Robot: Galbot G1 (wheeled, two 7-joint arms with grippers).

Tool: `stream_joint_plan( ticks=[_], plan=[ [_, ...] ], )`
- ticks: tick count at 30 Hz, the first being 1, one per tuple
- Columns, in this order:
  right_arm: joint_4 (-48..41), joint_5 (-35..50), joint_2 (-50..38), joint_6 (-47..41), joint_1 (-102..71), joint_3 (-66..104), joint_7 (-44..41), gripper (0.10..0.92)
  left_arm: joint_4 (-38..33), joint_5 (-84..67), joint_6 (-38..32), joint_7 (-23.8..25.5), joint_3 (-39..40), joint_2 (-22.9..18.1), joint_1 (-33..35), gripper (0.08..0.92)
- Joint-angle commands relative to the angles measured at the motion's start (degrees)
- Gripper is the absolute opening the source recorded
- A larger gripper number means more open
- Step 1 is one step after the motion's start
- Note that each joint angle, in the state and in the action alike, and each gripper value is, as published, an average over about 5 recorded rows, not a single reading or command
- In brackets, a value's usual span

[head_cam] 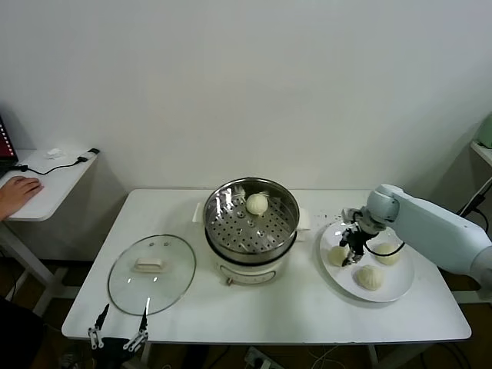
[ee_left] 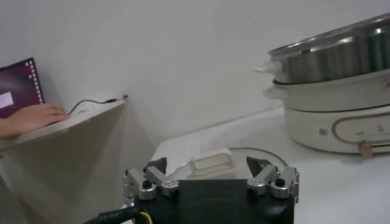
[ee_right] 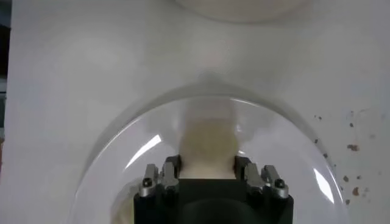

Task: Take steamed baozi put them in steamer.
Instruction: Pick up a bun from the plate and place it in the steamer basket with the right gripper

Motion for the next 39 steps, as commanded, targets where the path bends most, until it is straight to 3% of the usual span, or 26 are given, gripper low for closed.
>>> stream_joint_plan(
  ticks=[1, 11, 17, 23, 30, 39],
  plan=[
    [1.1, 1.6, -1.3, 0.1, 1.8, -0.7, 0.0, 0.568, 0.0, -0.1, -0.1, 0.0, -0.1, 0.1, 0.1, 0.823],
    [6.5, 19.5, -4.3, -1.0, 28.4, -17.4, -1.8, 0.562, -0.9, 0.1, 0.0, 0.0, 0.6, 0.0, 0.5, 0.823],
    [5.9, 34.4, 3.7, -3.4, 42.7, -25.8, -1.4, 0.566, -1.6, 0.7, 0.0, 0.2, 2.0, -0.3, 0.4, 0.823],
    [5.3, 43.9, 13.5, -6.6, 45.5, -27.1, 1.9, 0.568, -2.1, 0.5, -0.4, 0.8, 3.2, -0.3, 0.9, 0.823],
    [4.4, 44.6, 24.9, -9.4, 41.3, -26.4, 6.7, 0.568, -2.6, 0.6, 0.8, 1.0, 3.6, -0.7, -0.1, 0.823],
    [2.9, 44.0, 32.3, -10.9, 34.1, -27.8, 12.1, 0.568, -3.0, 1.9, 1.0, 1.3, 4.5, -0.6, -0.8, 0.823]
  ],
)
